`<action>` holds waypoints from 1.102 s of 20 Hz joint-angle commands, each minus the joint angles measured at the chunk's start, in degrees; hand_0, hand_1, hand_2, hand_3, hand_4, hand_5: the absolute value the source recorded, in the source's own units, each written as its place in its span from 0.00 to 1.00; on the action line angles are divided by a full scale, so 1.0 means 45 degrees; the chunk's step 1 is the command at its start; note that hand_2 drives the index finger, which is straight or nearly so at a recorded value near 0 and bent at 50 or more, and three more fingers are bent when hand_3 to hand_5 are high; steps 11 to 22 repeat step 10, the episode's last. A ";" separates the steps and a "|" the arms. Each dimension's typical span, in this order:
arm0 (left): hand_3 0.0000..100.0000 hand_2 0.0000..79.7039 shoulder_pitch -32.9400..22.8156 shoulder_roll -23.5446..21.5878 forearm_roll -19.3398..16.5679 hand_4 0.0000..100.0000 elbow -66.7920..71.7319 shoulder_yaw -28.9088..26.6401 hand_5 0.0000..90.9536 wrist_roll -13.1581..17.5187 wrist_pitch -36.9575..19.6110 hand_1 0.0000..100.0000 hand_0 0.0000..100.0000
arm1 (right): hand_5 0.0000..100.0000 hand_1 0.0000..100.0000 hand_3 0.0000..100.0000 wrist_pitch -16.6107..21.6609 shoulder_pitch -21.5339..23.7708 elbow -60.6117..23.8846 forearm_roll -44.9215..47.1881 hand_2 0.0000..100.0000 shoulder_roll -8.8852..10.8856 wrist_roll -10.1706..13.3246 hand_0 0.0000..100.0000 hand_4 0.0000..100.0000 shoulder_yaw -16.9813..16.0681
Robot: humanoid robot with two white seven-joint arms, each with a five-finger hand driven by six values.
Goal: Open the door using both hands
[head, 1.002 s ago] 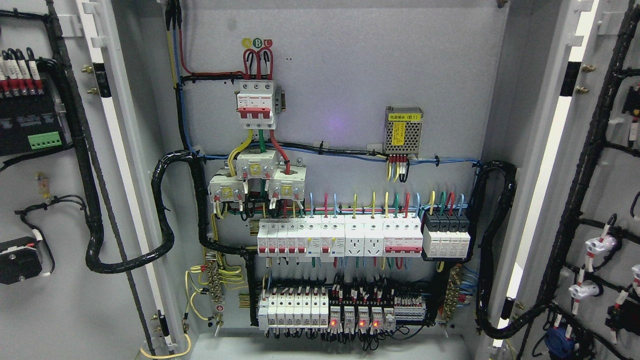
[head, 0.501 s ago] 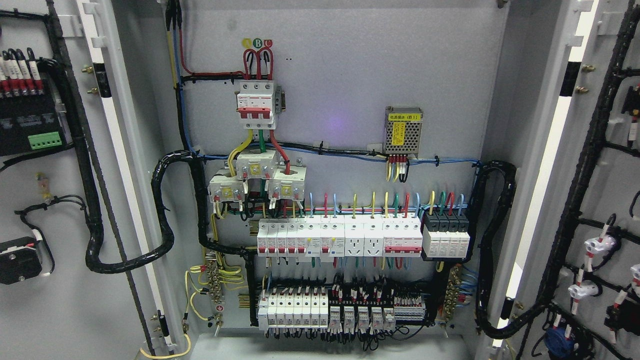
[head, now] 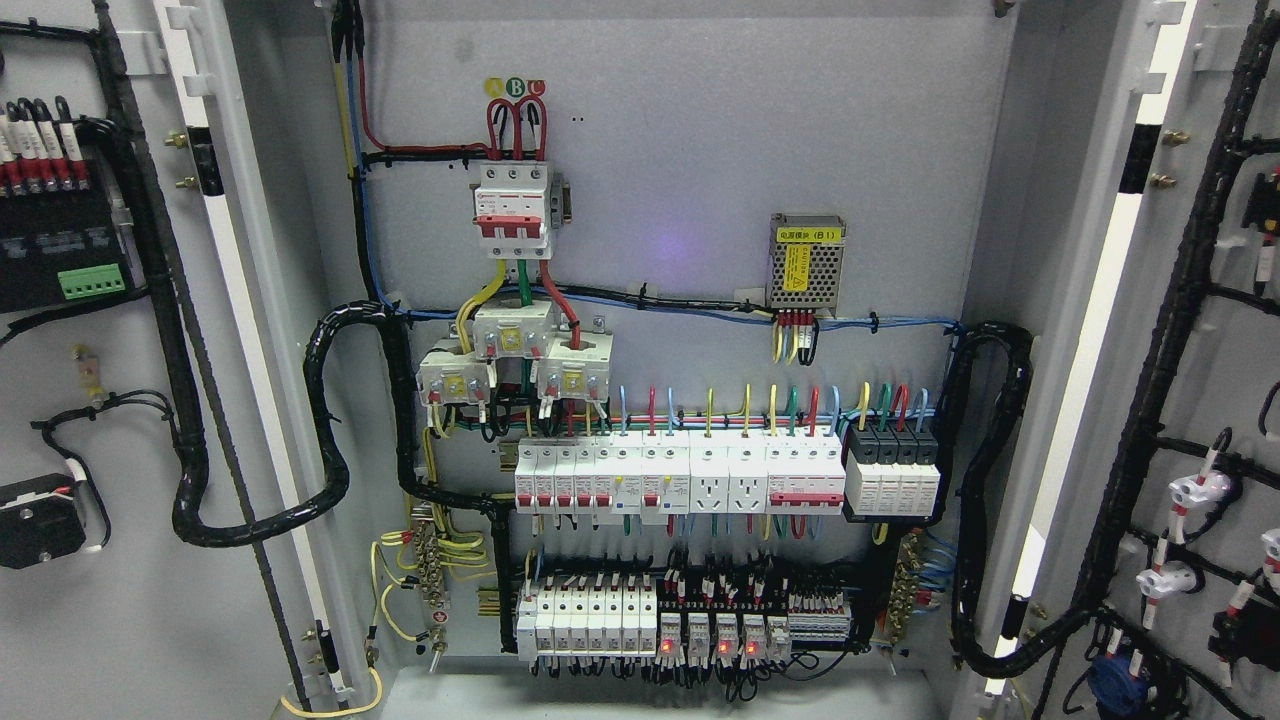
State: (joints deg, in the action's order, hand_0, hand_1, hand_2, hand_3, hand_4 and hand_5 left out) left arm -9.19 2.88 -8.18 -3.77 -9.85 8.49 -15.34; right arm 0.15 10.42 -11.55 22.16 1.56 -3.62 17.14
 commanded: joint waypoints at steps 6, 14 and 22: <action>0.00 0.00 0.0147 0.0258 -0.0019 0.00 0.1482 -0.0429 0.00 -0.0032 0.0264 0.00 0.00 | 0.00 0.00 0.00 -0.0247 -0.0089 0.2253 -0.0432 0.00 -0.0522 0.1212 0.00 0.00 0.0156; 0.00 0.00 0.0167 0.0238 -0.0019 0.00 0.1501 -0.0429 0.00 -0.0032 0.0264 0.00 0.00 | 0.00 0.00 0.00 -0.0228 -0.0089 0.2253 -0.0588 0.00 -0.0659 0.1273 0.00 0.00 0.0058; 0.00 0.00 0.0167 0.0238 -0.0019 0.00 0.1501 -0.0429 0.00 -0.0032 0.0264 0.00 0.00 | 0.00 0.00 0.00 -0.0228 -0.0089 0.2253 -0.0588 0.00 -0.0659 0.1273 0.00 0.00 0.0058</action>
